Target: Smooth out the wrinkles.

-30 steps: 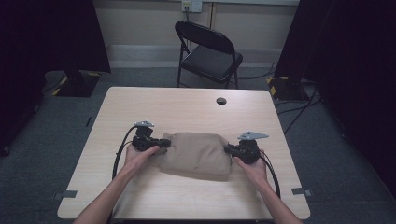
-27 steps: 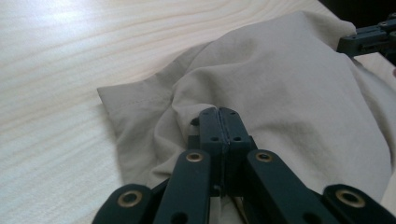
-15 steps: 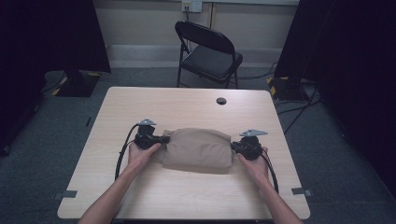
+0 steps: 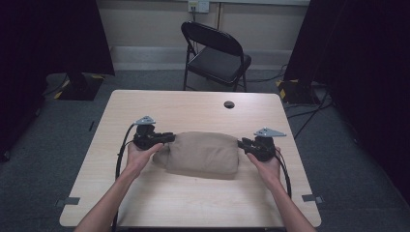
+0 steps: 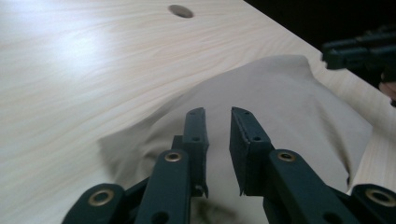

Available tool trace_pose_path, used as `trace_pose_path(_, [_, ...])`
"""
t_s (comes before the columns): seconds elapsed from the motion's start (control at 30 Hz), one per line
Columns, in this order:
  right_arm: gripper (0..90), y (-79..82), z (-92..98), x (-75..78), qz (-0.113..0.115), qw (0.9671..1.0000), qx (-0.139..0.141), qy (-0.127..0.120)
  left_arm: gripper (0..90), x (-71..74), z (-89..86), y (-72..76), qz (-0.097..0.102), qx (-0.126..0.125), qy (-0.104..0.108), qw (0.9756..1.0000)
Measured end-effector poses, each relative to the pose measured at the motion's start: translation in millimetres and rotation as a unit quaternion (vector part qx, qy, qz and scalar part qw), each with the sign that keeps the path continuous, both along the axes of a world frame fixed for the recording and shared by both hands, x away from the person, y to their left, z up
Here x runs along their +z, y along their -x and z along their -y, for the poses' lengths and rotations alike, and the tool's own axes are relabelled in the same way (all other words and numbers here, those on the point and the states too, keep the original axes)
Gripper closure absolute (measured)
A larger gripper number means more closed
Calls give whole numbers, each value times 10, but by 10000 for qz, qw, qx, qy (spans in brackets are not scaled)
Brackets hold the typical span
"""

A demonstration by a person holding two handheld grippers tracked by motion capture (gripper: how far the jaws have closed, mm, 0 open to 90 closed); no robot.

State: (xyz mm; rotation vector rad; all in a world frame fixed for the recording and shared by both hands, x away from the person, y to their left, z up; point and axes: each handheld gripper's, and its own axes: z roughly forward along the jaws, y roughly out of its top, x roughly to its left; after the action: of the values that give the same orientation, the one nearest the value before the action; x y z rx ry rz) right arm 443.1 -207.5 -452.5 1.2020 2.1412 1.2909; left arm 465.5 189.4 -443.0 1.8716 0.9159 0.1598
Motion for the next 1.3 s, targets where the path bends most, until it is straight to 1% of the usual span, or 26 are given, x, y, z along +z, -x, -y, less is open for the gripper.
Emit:
trace_pose_path(0.03, [701, -34, -62, -5, -23, 10000, 62, -47, 729, -16, 83, -17, 2, -42, -7, 10000])
trace_pose_path(0.07, [701, -34, -62, -5, -23, 10000, 62, -47, 729, -44, 169, -40, -16, -78, -119, 9999])
trace_pose_path(0.1, [691, -67, -131, -22, -36, 9999, 122, -50, 695, -82, 244, -75, -51, -152, -201, 9997])
trace_pose_path(0.13, [666, -137, -270, -87, -82, 9996, 256, 20, 653, -190, 356, -164, -134, -179, -406, 9989])
trace_pose_path(0.17, [652, -175, -325, -133, -116, 9996, 261, 85, 644, -190, 356, -164, -134, -179, -406, 9989])
trace_pose_path(0.23, [642, -251, -392, -232, -214, 9992, 262, 211, 657, -300, 392, -242, -198, -49, -388, 9990])
trace_pose_path(0.3, [640, -287, -403, -285, -259, 9990, 260, 254, 664, -382, 390, -293, -226, 22, -328, 9992])
trace_pose_path(0.33, [640, -315, -405, -333, -333, 9988, 264, 228, 666, -418, 389, -304, -228, 13, -378, 9990])
trace_pose_path(0.37, [640, -333, -396, -364, -368, 9988, 275, 174, 672, -441, 395, -302, -177, 4, -462, 9988])
trace_pose_path(0.4, [642, -356, -385, -384, -436, 9980, 393, 229, 680, -439, 451, -259, -23, 42, -714, 9974])
trace_pose_path(0.43, [642, -356, -385, -384, -436, 9980, 393, 229, 683, -439, 451, -259, -23, 42, -714, 9974])
trace_pose_path(0.47, [643, -358, -386, -393, -444, 9976, 444, 279, 683, -434, 481, -232, 39, 60, -854, 9963])
trace_pose_path(0.5, [645, -352, -388, -412, -422, 9974, 482, 319, 688, -437, 482, -214, 33, 60, -857, 9963])
trace_pose_path(0.6, [650, -336, -380, -451, -348, 9979, 493, 247, 699, -481, 438, -151, -61, 86, -631, 9980])
trace_pose_path(0.67, [654, -360, -368, -451, -385, 9974, 563, 221, 703, -481, 433, -92, -140, 85, -600, 9981])
trace_pose_path(0.73, [647, -364, -380, -437, -402, 9973, 556, 251, 703, -460, 425, -56, -137, -16, -660, 9977])
trace_pose_path(0.77, [647, -364, -380, -437, -402, 9973, 556, 251, 703, -469, 406, -64, -187, -1, -558, 9983])
trace_pose_path(0.8, [626, -355, -393, -424, -337, 9975, 514, 342, 702, -483, 384, -85, -163, 22, -470, 9988])
trace_pose_path(0.9, [589, -349, -365, -401, -377, 9981, 384, 314, 691, -485, 367, -97, -135, 95, -387, 9991])
trace_pose_path(0.97, [554, -339, -325, -378, -434, 9983, 302, 247, 632, -462, 341, -107, -128, 182, -345, 9992])
trace_pose_path(1.0, [513, -329, -290, -336, -476, 9982, 258, 253, 586, -414, 297, -131, -224, 135, -248, 9994])
trace_pose_path(1.1, [472, -310, -250, -279, -434, 9986, 168, 257, 556, -344, 247, -136, -200, 123, -247, 9994])
trace_pose_path(1.13, [447, -272, -204, -214, -397, 9988, 99, 264, 530, -267, 177, -112, -199, 180, -206, 9994])
trace_pose_path(1.17, [439, -250, -177, -184, -397, 9988, 103, 258, 506, -267, 177, -112, -199, 180, -206, 9994])
trace_pose_path(1.23, [410, -192, -111, -127, -461, 9987, 24, 217, 485, -217, 51, -29, -179, 223, -294, 9992])
trace_pose_path(1.3, [403, -154, -70, -100, -463, 9988, 2, 158, 475, -205, 10, 9, -179, 228, -267, 9992])
